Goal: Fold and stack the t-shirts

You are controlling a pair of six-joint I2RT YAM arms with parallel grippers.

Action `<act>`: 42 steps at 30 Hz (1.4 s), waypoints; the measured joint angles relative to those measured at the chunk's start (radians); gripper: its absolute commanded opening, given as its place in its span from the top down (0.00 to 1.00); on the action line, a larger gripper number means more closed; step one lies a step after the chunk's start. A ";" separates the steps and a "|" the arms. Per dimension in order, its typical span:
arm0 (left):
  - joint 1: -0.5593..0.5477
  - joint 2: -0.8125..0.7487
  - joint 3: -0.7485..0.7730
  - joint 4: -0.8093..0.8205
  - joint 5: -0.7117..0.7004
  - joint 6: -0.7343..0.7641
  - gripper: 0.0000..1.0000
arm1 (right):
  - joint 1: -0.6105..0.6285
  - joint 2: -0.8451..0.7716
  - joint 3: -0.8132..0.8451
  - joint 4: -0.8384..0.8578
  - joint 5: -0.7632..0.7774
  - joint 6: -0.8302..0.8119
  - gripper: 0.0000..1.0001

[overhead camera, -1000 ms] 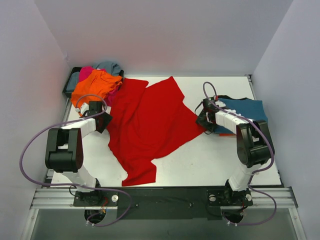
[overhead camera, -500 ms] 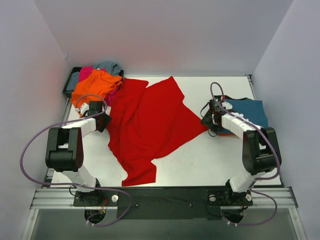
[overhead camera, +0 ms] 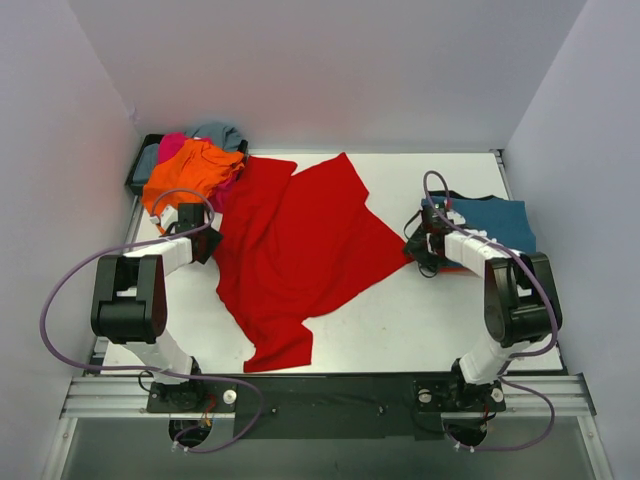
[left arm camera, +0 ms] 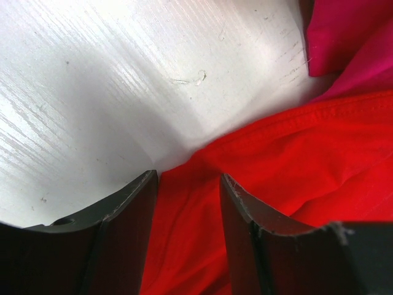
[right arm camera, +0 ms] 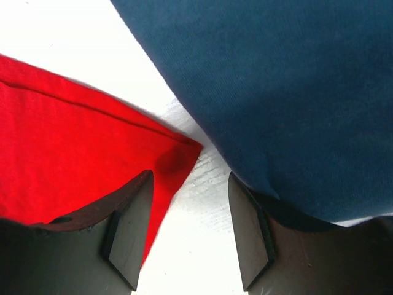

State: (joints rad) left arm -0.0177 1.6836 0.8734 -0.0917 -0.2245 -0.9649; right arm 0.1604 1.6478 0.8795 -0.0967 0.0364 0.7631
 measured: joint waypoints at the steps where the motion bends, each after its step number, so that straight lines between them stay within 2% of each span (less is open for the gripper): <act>1: 0.000 0.000 0.000 0.000 0.000 0.000 0.45 | 0.003 0.008 0.005 0.002 0.001 0.001 0.58; 7: 0.000 0.000 0.000 0.000 -0.005 0.003 0.46 | 0.013 0.059 0.055 0.004 0.009 0.009 0.78; 9: 0.000 0.000 0.000 0.000 -0.007 0.005 0.46 | 0.017 0.073 0.068 0.003 0.016 0.013 0.90; 10: 0.001 0.000 0.000 0.000 -0.007 0.006 0.46 | 0.019 0.079 0.073 0.002 0.019 0.015 1.00; 17: 0.002 -0.002 -0.003 0.002 -0.007 0.010 0.45 | 0.044 0.077 0.074 0.003 0.049 0.018 1.00; 24: 0.002 -0.008 -0.015 0.020 -0.006 0.017 0.46 | 0.062 -0.132 -0.073 -0.066 0.090 0.016 1.00; 27: 0.002 -0.003 -0.015 0.027 -0.003 0.020 0.67 | 0.062 -0.225 -0.138 -0.089 0.095 0.019 1.00; 29: 0.003 0.010 -0.013 0.034 0.006 0.026 0.91 | 0.062 -0.275 -0.181 -0.101 0.094 0.023 1.00; 30: 0.003 0.016 -0.009 0.039 0.014 0.027 1.00 | 0.062 -0.298 -0.203 -0.110 0.093 0.024 1.00; 36: 0.014 0.051 0.021 0.052 0.024 0.037 1.00 | 0.066 -0.448 -0.302 -0.203 0.095 0.053 1.00; 42: 0.055 0.225 0.257 0.000 0.033 0.077 1.00 | 0.153 -0.657 -0.394 -0.329 0.107 0.137 1.00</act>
State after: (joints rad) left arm 0.0372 1.9087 1.1305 -0.0921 -0.1913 -0.8879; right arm 0.3138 0.9913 0.4854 -0.4259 0.1432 0.9001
